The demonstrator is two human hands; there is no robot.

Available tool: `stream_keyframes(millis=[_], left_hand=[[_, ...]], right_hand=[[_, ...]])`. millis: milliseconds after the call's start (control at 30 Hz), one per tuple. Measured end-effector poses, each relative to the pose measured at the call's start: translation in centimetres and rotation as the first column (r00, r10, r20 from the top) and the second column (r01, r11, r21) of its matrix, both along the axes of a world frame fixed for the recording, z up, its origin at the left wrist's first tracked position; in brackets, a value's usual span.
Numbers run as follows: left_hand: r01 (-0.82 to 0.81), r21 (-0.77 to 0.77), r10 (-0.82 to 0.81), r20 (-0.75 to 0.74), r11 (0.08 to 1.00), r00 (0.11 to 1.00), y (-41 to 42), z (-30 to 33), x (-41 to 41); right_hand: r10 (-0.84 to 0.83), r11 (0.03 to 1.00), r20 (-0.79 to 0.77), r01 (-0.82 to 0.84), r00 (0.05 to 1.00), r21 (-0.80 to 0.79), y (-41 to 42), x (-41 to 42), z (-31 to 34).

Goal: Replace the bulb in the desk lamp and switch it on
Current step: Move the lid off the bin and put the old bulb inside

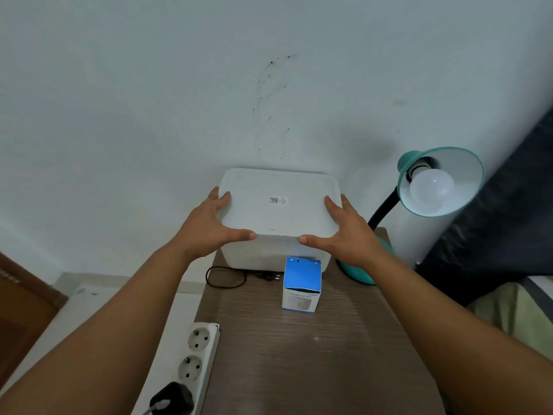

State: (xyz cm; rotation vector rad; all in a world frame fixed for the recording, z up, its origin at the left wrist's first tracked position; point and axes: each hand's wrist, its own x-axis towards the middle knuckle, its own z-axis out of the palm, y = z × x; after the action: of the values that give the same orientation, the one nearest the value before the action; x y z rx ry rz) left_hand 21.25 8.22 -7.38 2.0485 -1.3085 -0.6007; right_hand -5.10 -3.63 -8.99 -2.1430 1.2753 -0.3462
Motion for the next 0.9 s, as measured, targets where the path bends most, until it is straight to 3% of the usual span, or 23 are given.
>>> stream_keyframes(millis=[633,767,833,900], left_hand=[[0.005,0.032,-0.003,-0.066,0.999,0.998,-0.2,-1.6,0.8],[0.008,0.012,-0.007,-0.027,1.000,1.000,1.0,-1.6,0.1],[-0.015,-0.029,0.014,-0.037,0.999,0.999,2.3,-1.9,-0.3],[-0.051,-0.068,0.048,-0.050,0.996,0.998,4.1,-2.3,-0.8]], right_hand=[[-0.003,0.999,-0.032,0.005,0.999,0.053,-0.2,0.6,-0.6],[-0.054,0.986,-0.018,0.050,0.998,-0.158,0.9,-0.3,-0.8],[-0.098,0.937,0.156,0.144,0.983,-0.319,2.6,-0.9,-0.7],[-0.037,0.858,0.367,0.218,0.929,-0.465,4.6,-1.3,-0.7]])
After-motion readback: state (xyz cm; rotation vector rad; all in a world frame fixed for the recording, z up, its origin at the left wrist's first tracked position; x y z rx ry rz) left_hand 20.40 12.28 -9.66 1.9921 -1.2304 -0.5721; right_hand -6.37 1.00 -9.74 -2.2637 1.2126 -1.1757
